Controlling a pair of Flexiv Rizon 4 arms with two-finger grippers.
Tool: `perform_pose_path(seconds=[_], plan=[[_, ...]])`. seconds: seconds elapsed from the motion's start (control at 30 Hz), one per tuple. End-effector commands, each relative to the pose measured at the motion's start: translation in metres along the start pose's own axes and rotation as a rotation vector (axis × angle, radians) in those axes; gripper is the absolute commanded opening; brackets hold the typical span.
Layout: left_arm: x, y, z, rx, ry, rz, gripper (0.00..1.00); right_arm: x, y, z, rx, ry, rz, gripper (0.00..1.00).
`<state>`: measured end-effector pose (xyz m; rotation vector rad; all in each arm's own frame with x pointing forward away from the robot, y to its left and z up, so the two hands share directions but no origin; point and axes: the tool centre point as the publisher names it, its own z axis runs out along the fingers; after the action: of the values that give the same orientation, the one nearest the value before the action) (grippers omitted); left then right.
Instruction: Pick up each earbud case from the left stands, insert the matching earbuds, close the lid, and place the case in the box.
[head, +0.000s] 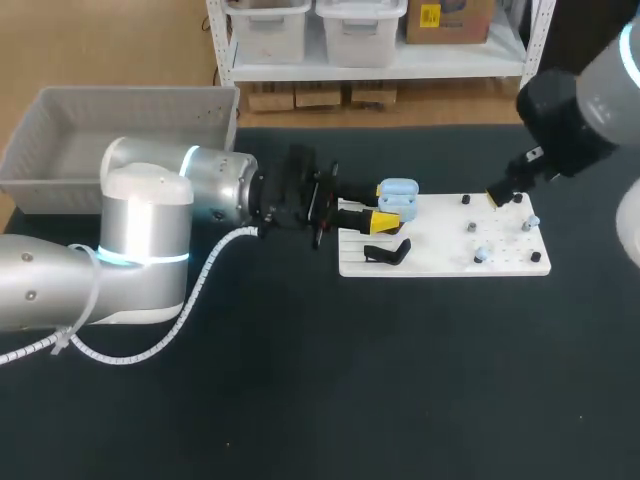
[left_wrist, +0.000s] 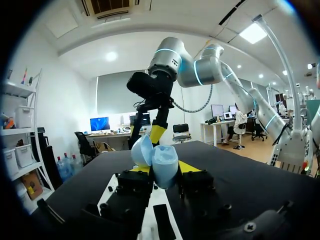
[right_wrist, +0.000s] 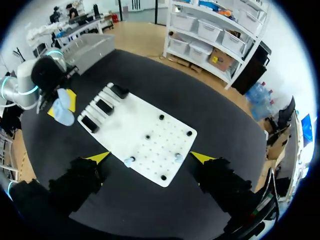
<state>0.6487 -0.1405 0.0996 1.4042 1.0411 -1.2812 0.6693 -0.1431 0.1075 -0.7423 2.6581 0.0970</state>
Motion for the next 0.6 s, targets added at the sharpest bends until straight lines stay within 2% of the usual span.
perform_pose_path(seconds=[0.03, 0.2, 0.6], plan=[[0.001, -0.0003, -0.0002, -0.002, -0.002, 0.002, 0.0, -0.0062, -0.002, 0.0092, 0.321, 0.081, -0.003, 1.0], [0.001, -0.0003, -0.0002, -0.002, -0.002, 0.002, 0.0, 0.0008, -0.0095, 0.0174, 0.318, 0.102, 0.02, 1.0], [0.001, -0.0003, -0.0002, -0.002, -0.002, 0.002, 0.0, 0.0008, -0.0095, 0.0174, 0.318, 0.102, 0.02, 1.0]])
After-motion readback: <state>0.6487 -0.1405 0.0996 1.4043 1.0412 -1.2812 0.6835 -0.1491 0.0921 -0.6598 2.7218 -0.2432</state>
